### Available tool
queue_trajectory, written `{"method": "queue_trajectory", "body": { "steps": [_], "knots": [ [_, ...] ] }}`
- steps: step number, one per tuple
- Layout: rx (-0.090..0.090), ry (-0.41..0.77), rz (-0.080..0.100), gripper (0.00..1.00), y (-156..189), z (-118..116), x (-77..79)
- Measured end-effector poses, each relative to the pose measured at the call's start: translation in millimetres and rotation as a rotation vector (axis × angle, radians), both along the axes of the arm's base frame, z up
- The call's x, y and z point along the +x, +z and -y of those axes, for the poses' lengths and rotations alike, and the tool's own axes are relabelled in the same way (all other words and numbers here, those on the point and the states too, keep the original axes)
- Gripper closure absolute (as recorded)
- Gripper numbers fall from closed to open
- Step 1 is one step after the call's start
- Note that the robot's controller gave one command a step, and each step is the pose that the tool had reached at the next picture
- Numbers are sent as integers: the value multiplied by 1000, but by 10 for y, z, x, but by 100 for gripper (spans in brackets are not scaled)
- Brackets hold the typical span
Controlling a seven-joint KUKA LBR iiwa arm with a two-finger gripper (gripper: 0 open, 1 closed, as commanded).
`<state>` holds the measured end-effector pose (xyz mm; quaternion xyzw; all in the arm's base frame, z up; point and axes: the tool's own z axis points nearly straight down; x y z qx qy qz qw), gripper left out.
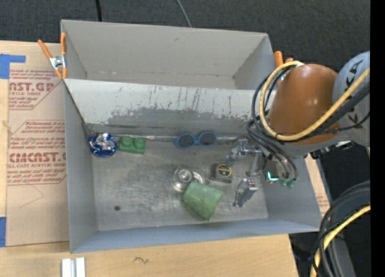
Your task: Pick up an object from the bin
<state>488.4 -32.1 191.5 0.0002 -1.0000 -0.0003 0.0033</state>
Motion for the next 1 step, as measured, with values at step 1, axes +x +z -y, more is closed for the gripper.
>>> {"method": "queue_trajectory", "body": {
  "steps": [1],
  "knots": [
    [0, 142, 15, 0, -1224, 63, 575]
  ]
}}
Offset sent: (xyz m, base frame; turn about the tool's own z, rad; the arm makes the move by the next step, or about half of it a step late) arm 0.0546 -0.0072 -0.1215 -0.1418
